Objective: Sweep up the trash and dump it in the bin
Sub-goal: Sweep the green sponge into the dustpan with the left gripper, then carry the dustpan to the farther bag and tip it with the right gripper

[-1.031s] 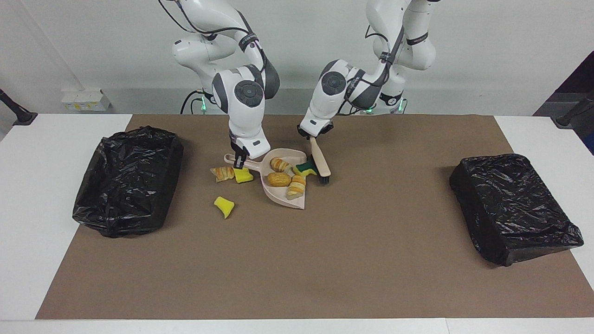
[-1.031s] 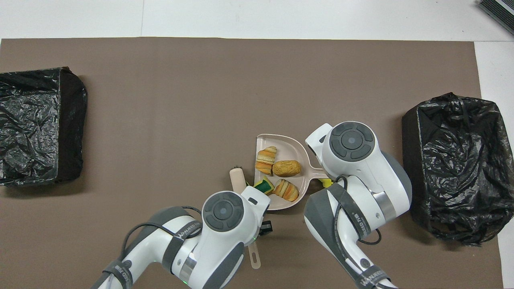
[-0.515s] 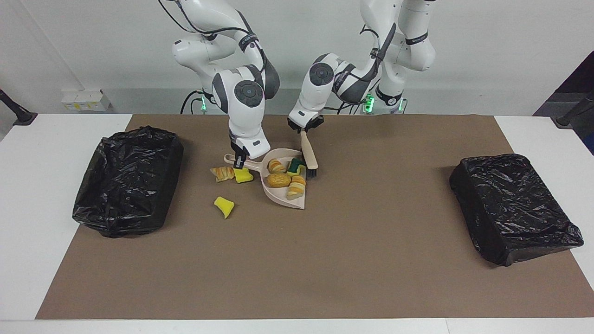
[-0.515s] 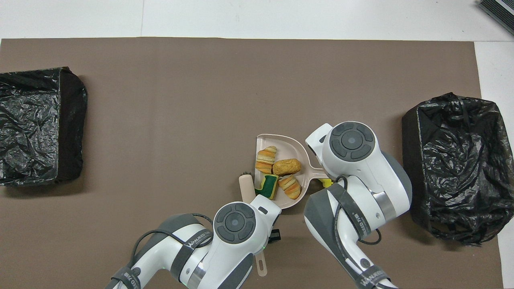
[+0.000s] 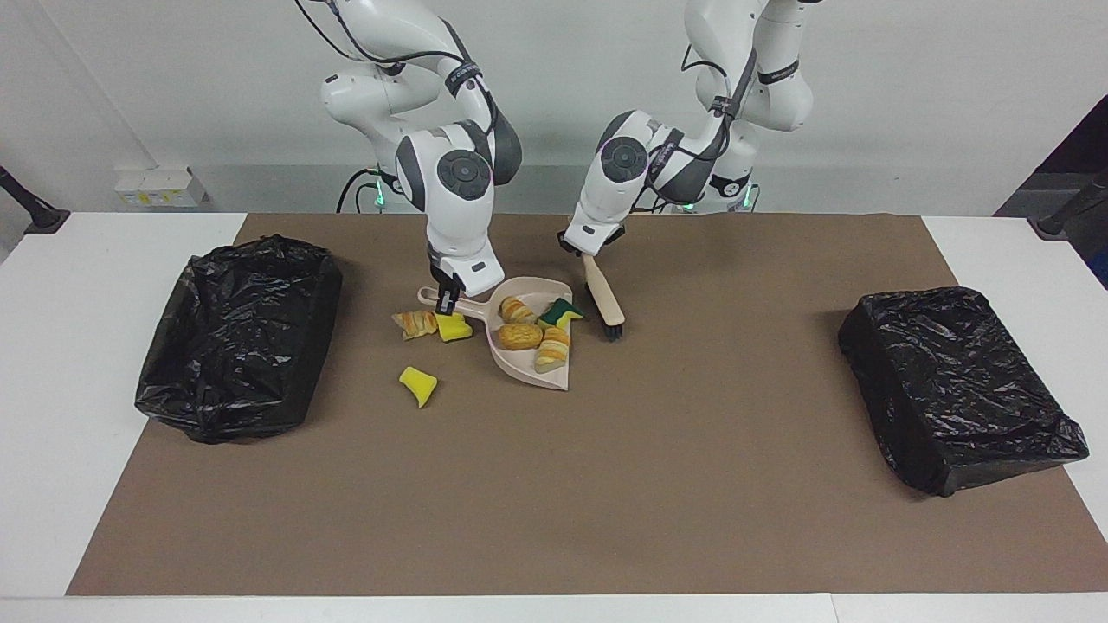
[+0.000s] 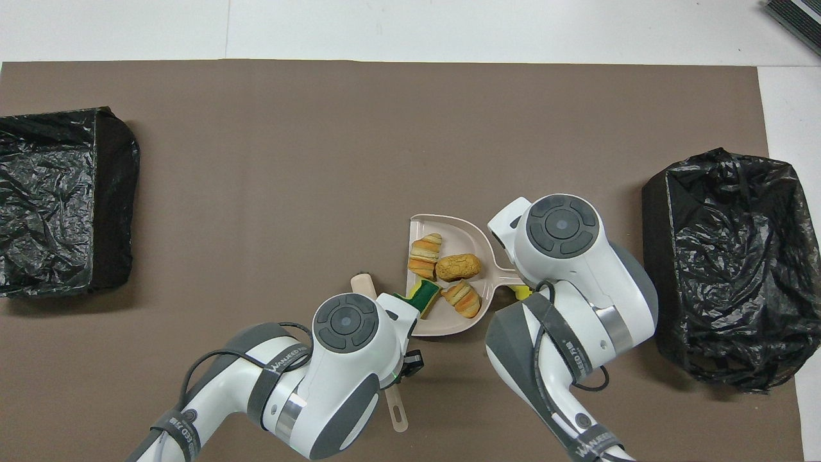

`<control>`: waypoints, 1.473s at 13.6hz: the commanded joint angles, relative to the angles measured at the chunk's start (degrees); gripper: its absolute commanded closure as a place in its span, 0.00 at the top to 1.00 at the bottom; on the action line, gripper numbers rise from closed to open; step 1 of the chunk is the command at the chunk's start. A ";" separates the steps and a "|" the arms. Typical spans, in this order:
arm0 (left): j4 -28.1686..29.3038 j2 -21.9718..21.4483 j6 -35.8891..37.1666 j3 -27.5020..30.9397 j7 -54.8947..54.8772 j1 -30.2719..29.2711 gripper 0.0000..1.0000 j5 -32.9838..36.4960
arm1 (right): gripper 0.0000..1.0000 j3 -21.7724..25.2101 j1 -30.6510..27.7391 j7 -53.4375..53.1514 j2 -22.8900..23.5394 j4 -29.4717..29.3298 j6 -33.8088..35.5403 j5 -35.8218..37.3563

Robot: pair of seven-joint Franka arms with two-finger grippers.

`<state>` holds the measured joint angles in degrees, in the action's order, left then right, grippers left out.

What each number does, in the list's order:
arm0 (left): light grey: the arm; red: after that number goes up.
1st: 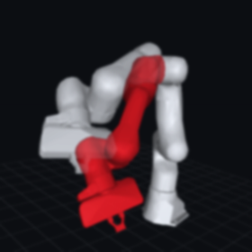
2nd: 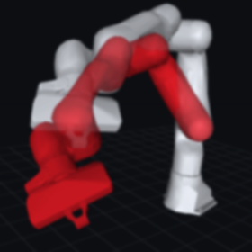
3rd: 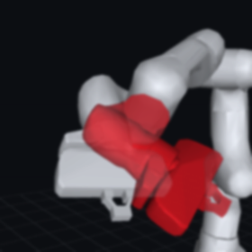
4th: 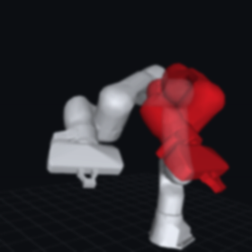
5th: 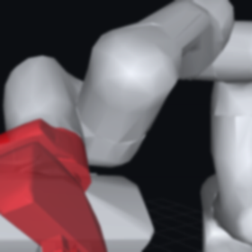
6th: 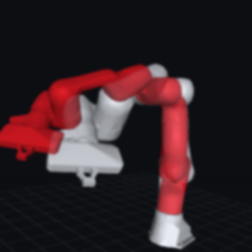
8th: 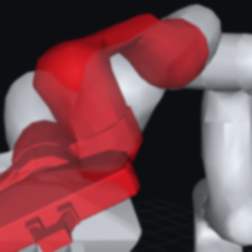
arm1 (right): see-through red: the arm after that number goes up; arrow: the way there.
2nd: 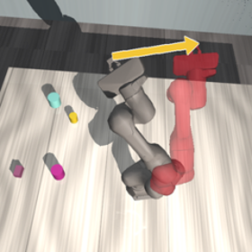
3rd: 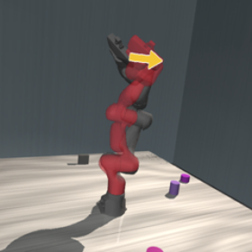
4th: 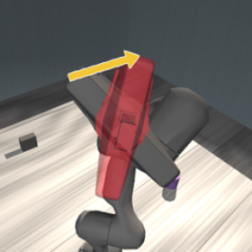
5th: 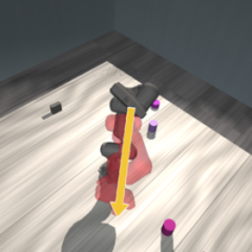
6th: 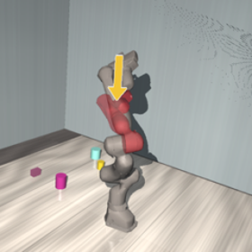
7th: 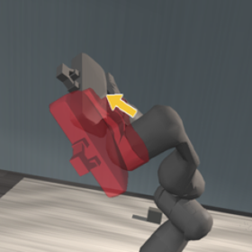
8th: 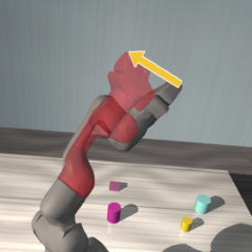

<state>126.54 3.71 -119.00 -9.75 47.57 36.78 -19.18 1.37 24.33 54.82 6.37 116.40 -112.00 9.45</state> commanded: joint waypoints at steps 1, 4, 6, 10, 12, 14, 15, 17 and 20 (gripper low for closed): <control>0.28 -1.16 0.79 -0.18 0.33 0.05 0.00 0.02 | 0.00 -0.49 -0.60 -1.21 -1.01 1.46 -1.73 -0.40; 0.02 -2.47 3.23 0.08 0.24 -0.56 0.00 0.02 | 0.00 -0.49 -2.26 -0.33 -1.00 1.29 -1.20 -0.84; -2.43 -2.91 8.14 0.09 0.15 -4.33 0.00 1.24 | 0.00 -0.40 -4.37 3.78 -1.09 0.41 -1.03 -5.64; -3.50 -6.25 13.87 0.17 -5.36 -8.73 0.00 3.19 | 0.00 -0.40 -12.36 15.37 -1.36 -3.18 0.28 -17.86; -2.45 -7.13 13.80 0.09 -6.26 -8.65 0.00 3.19 | 0.00 -0.40 -15.79 21.00 -1.53 -5.82 0.46 -22.17; -0.08 -8.62 11.44 0.00 -6.26 -7.78 0.00 3.10 | 0.00 -0.32 -20.27 23.22 -1.62 -10.20 3.52 -24.04; 1.50 -9.50 9.85 -0.18 -6.09 -6.90 0.00 3.10 | 0.00 -0.14 -22.81 23.66 -1.62 -12.92 6.06 -24.22; 4.05 -11.08 8.09 -0.26 -5.21 -3.14 0.00 2.75 | 0.00 -0.05 -29.22 27.68 -1.53 -18.28 12.82 -23.87; 6.51 -10.74 3.27 -0.35 -0.30 3.72 0.00 2.40 | 0.00 0.30 -38.61 40.14 -1.53 -21.12 19.35 -21.86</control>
<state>129.60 -5.14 -111.59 -10.55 44.25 36.45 -16.88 2.20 -8.71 87.83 4.42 97.05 -95.55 -12.47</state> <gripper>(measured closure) 0.731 0.674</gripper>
